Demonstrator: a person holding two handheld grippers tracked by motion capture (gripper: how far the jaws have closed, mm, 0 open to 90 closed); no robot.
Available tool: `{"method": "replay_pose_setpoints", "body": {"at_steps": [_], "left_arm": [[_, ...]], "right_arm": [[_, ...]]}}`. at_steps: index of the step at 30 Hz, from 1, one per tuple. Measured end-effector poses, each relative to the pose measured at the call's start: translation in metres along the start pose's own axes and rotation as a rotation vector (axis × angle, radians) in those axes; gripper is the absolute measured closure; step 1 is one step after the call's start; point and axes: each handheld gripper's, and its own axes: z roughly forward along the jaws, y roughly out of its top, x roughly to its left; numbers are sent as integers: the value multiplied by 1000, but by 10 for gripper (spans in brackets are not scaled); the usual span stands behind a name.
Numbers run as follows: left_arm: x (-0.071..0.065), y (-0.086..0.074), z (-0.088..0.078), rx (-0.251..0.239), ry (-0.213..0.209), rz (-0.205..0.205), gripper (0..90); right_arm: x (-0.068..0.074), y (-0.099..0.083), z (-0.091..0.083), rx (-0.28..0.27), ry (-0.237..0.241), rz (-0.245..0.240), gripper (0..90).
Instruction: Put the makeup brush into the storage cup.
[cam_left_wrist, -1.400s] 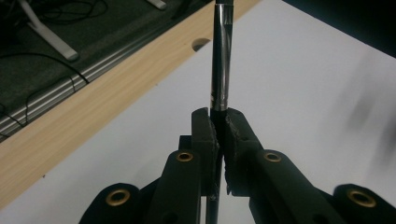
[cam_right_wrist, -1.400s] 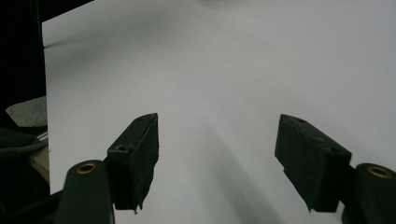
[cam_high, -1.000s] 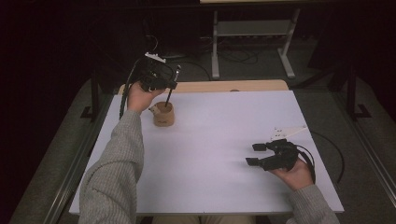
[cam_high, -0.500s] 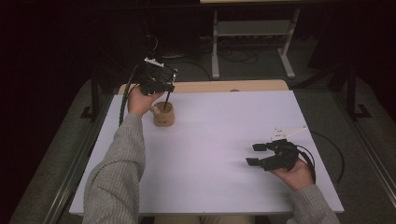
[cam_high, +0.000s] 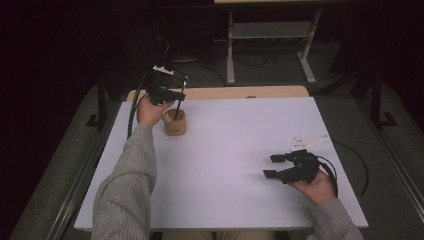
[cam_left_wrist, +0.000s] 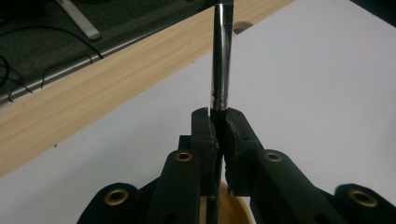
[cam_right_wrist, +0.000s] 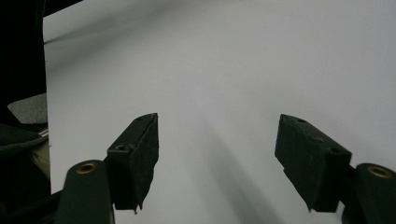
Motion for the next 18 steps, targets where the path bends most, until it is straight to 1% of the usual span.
{"method": "replay_pose_setpoints", "body": {"at_steps": [1, 2, 4, 5, 6, 7, 10, 11, 14, 15, 16, 17, 18], "left_arm": [[0, -1, 1, 4, 0, 0, 835], [0, -2, 2, 13, 4, 9, 835], [-1, -3, 3, 13, 8, -2, 835], [0, -4, 4, 17, 5, 7, 834], [0, -5, 4, 20, 5, 3, 834], [0, -5, 5, 24, 6, 6, 834], [-1, -6, 8, 41, 13, 0, 833], [0, -6, 8, 49, 13, 7, 833], [0, -8, 9, 44, 13, -4, 833], [1, -8, 9, 53, 14, 4, 833], [0, -9, 11, 48, 12, -8, 833], [0, -10, 11, 58, 12, 2, 833], [0, -10, 12, 60, 12, 1, 833]], "right_arm": [[0, 0, 0, -2, 0, -1, 293], [0, 0, 0, -2, 1, -1, 293], [0, 0, 1, -1, 1, -3, 293], [0, 0, 1, 0, 2, -4, 293], [0, 0, 1, 7, 5, -9, 293], [1, 0, 2, 6, 3, -2, 293], [1, 1, 2, 3, 4, -4, 294], [1, 1, 2, 3, 6, -4, 294], [1, 0, 3, 11, 9, -7, 294], [1, 0, 3, 12, 9, -5, 293], [1, 0, 3, 11, 9, -9, 294], [1, 0, 3, 11, 10, -9, 293], [1, 1, 3, 10, 9, -8, 293]]}}
